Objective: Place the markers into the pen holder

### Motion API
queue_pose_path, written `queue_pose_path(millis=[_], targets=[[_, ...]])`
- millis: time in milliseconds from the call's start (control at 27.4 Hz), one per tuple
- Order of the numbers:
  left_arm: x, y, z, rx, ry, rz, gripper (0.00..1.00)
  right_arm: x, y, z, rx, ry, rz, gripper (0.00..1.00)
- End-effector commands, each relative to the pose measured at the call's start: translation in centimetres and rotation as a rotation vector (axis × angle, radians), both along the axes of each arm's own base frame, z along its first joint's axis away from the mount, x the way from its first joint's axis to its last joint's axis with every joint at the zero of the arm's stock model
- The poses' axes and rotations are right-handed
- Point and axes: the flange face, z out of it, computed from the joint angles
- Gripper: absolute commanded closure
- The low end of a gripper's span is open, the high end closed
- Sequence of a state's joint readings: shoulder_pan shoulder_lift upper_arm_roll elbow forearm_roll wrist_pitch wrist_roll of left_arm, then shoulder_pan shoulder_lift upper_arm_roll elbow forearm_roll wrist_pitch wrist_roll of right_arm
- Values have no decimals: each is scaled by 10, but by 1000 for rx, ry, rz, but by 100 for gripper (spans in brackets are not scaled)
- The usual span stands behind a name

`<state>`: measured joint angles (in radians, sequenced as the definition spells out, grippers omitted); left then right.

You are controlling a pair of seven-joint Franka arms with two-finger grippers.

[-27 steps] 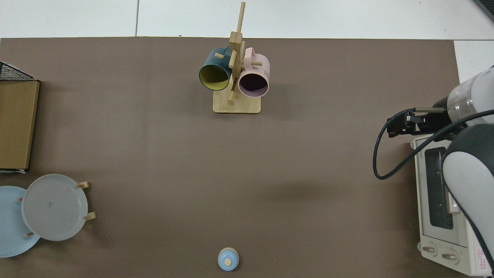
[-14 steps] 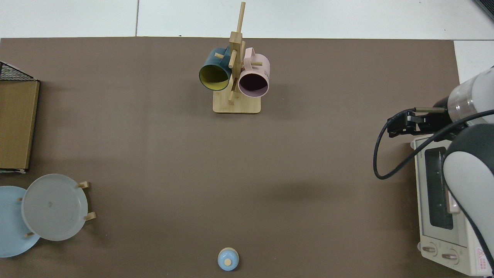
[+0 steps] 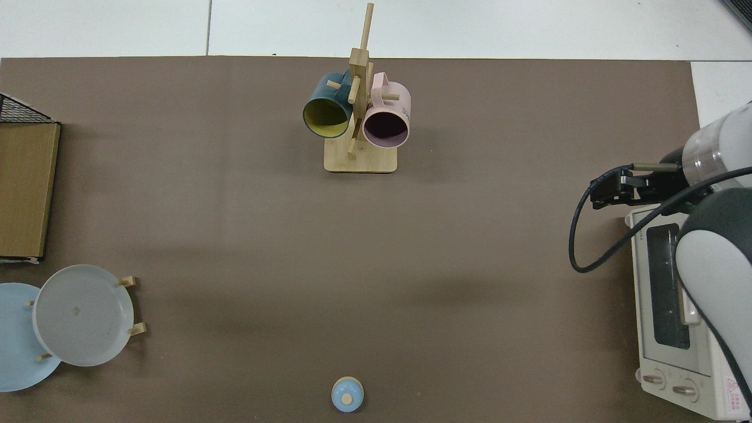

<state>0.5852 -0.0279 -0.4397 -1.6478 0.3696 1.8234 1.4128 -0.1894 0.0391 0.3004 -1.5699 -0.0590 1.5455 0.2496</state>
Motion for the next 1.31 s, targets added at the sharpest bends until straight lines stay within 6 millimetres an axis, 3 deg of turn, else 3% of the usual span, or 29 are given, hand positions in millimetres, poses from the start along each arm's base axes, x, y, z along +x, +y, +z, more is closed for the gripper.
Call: queue_pose_path(millis=[0,219,510,729,802,1021,1276], targets=[[-8,-37,-9,-173,-56,400,0,-4,-2,1,13,1,-22,0],[-12,-105,-14,-272,-93,690,0,-4,-2,1,13,1,-22,0],[-17,-157,-16,-410,-113,1046,0,-4,-2,2,13,-1,-22,0],[-22,-165,-8,-460,-103,1293,0,-4,-2,1,13,1,-22,0],[-24,-166,5,-462,-112,1308,0,-4,-2,2,13,-1,-22,0],[-26,-179,7,-461,-107,1286,0,-4,-1,1,13,1,-20,0],[-26,-177,8,-456,-107,1280,0,-4,-2,1,13,1,-22,0]])
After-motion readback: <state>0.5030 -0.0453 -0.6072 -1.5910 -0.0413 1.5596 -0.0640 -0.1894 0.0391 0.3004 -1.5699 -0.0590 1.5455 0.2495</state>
